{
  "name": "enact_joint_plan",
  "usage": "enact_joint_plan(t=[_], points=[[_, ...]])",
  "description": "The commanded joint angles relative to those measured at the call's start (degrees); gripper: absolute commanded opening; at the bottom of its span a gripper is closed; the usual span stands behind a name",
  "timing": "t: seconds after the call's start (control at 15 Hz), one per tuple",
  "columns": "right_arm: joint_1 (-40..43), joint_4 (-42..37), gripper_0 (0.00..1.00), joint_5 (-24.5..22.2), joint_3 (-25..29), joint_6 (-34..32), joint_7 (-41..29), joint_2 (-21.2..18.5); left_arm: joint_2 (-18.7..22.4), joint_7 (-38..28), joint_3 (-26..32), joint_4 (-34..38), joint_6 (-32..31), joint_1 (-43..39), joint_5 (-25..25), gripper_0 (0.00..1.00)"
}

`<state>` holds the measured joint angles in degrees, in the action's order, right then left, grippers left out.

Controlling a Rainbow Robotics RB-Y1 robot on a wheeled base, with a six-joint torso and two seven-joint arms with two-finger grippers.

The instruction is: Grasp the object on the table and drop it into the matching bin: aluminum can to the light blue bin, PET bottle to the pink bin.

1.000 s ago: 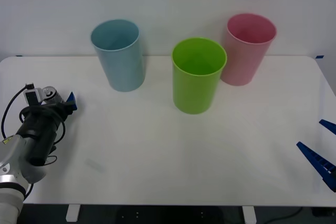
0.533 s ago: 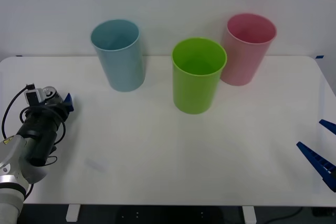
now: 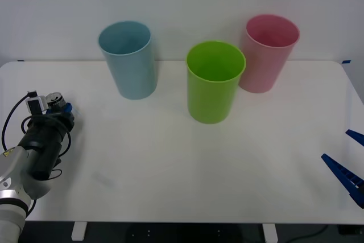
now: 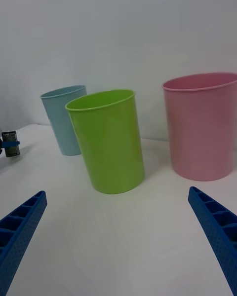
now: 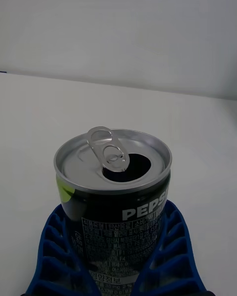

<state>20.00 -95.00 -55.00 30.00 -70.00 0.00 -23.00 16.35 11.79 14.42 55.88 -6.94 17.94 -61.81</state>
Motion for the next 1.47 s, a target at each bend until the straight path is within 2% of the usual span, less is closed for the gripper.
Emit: enact_joint_plan(t=[0.07, 0.33, 1.07, 1.47], points=[[0.0, 0.0, 1.00, 0.0, 0.0, 0.0, 0.0, 0.0, 0.0, 0.0, 0.0, 0.0, 0.0, 0.0, 0.1, 0.00], [0.0, 0.0, 1.00, 0.0, 0.0, 0.0, 0.0, 0.0, 0.0, -0.1, -0.1, 2.9, -1.6, -1.9, 1.0, 0.00], [0.0, 0.0, 1.00, 0.0, 0.0, 0.0, 0.0, 0.0, 0.4, -2.1, -5.3, 32.4, -1.6, -18.5, 7.3, 0.00], [0.0, 0.0, 1.00, 0.0, 0.0, 0.0, 0.0, 0.0, 0.5, -2.8, -6.6, 44.7, -1.1, -22.5, 9.7, 0.00]])
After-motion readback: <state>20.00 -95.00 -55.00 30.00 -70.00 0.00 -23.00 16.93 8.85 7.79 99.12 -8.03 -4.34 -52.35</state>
